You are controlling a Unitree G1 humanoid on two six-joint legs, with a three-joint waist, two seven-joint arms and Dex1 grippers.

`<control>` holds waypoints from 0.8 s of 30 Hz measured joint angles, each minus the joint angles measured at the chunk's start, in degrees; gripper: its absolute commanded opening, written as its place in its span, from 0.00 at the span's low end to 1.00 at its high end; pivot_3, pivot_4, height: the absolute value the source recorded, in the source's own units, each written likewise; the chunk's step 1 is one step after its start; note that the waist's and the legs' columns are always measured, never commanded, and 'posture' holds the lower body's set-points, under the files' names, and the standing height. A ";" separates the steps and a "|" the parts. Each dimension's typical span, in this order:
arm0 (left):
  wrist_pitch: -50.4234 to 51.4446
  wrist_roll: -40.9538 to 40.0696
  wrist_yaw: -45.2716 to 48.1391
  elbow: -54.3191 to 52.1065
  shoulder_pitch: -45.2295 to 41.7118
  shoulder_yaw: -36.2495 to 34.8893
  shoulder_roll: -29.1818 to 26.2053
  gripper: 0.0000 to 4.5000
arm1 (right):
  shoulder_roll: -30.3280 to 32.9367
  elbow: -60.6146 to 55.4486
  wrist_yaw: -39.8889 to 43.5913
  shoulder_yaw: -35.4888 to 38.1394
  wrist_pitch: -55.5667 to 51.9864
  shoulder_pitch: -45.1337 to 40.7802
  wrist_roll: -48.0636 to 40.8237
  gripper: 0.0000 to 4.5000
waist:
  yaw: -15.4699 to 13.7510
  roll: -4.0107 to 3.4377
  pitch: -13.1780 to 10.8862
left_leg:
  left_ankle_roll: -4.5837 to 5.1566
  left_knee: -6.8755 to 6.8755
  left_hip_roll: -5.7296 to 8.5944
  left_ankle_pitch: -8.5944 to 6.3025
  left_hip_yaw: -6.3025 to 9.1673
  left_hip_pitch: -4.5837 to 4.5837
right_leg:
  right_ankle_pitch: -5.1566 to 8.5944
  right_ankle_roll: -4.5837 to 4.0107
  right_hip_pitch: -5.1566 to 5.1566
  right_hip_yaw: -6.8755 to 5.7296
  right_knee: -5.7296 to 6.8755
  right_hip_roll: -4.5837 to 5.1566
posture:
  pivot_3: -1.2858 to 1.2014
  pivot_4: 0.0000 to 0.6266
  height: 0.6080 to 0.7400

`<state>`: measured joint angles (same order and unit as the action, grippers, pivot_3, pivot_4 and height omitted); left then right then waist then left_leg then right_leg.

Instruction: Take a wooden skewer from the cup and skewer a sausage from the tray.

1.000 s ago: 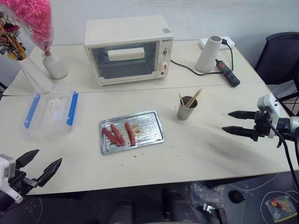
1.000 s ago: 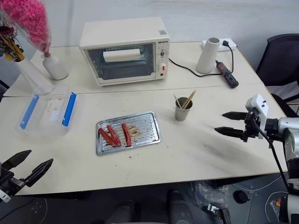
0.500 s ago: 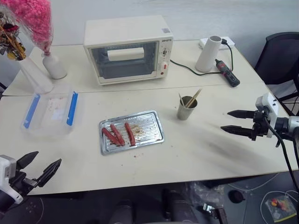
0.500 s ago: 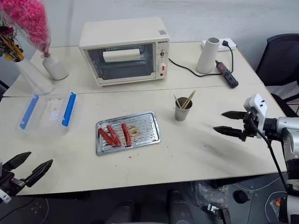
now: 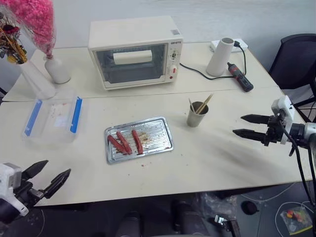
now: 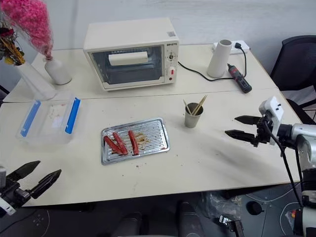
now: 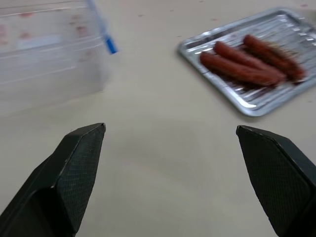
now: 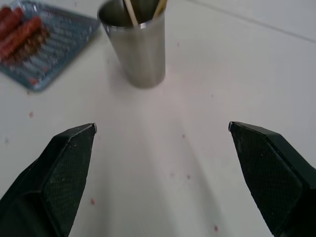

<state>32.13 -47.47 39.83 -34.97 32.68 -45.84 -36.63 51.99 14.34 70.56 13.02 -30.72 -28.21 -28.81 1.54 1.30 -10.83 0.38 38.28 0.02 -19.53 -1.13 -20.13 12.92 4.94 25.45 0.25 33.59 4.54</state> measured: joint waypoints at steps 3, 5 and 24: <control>3.33 -8.14 -1.40 -6.24 -3.23 -0.22 -4.11 1.00 | -1.25 -8.77 -4.19 1.10 -4.78 -1.50 -3.77 1.00 | -0.03 -0.02 -0.01 | -0.03 -0.01 -0.03 -0.01 0.04 0.01 | -0.05 0.08 0.00 0.03 0.05 -0.01 | 0.52 0.24 1.00; 4.38 -11.44 -3.50 -8.38 -6.99 0.35 -6.49 1.00 | -2.55 -13.78 -7.46 0.59 -6.72 -2.78 -4.21 1.00 | -0.06 -0.02 -0.01 | -0.08 -0.01 -0.06 0.01 0.13 0.01 | -0.12 0.21 0.00 0.01 0.09 -0.06 | 0.52 0.24 1.00; 4.96 -5.34 -7.47 -6.78 -22.99 17.78 -9.73 1.00 | -16.95 -17.57 -29.83 -12.87 -13.12 -12.29 4.06 1.00 | -0.03 -0.04 -0.01 | -0.15 -0.02 0.00 0.02 0.10 -0.03 | -0.15 0.27 0.11 -0.10 0.21 -0.35 | 0.52 0.24 1.00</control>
<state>37.09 -52.81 32.37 -41.75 9.69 -28.06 -46.36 35.04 -3.23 40.73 0.15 -43.84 -40.50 -24.75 1.51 1.26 -10.84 0.23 38.27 0.01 -19.51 -1.03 -20.16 12.77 5.20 25.57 0.15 33.79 4.19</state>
